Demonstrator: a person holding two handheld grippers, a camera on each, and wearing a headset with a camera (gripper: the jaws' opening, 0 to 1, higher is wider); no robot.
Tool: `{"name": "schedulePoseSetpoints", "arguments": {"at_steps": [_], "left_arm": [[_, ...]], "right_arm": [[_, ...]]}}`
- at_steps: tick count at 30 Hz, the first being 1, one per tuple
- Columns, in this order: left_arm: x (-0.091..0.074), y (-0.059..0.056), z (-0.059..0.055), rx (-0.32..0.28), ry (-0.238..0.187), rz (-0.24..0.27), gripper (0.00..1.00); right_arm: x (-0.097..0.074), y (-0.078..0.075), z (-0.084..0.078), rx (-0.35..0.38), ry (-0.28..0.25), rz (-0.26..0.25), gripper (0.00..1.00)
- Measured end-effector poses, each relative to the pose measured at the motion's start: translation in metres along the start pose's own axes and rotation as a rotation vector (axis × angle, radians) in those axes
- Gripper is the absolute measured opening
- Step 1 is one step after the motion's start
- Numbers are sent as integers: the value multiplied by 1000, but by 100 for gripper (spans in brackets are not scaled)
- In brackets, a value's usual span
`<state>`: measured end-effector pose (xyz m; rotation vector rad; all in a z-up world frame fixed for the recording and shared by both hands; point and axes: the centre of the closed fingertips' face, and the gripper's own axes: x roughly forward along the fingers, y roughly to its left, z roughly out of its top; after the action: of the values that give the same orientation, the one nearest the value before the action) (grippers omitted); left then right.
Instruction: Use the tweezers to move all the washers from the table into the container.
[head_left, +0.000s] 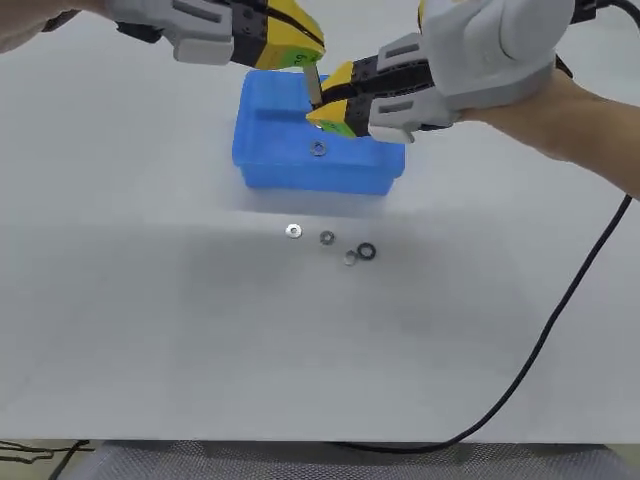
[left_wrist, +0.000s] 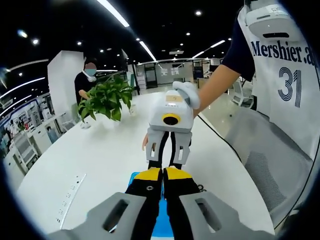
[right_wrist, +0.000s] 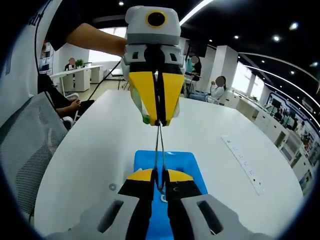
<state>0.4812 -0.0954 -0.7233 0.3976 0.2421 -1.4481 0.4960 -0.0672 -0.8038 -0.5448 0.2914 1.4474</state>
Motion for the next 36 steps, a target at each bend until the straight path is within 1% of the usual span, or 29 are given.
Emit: {"name": "schedulePoseSetpoints", "arguments": {"at_steps": [3, 5, 8, 12, 24, 27, 33, 36], "left_arm": [[6, 6, -12, -21, 13, -3, 5], [10, 9, -20, -33, 22, -6, 5], [15, 10, -29, -42, 36, -13, 5], [20, 12, -38, -58, 50, -21, 5], [27, 10, -46, -66, 57, -21, 5], [28, 9, -44, -59, 56, -21, 5], [27, 7, -41, -51, 61, -23, 5], [24, 4, -37, -42, 60, -22, 5]], "right_arm": [[9, -5, -12, 17, 13, 7, 9], [11, -3, -16, 22, 20, 10, 9], [19, -7, -28, 37, 30, 17, 9], [23, -6, -38, 53, 43, 24, 10], [27, -5, -48, 64, 57, 10, 10], [26, -6, -48, 70, 54, 3, 10], [23, -3, -44, 62, 57, -4, 12], [21, 0, -39, 61, 54, -6, 12]]}}
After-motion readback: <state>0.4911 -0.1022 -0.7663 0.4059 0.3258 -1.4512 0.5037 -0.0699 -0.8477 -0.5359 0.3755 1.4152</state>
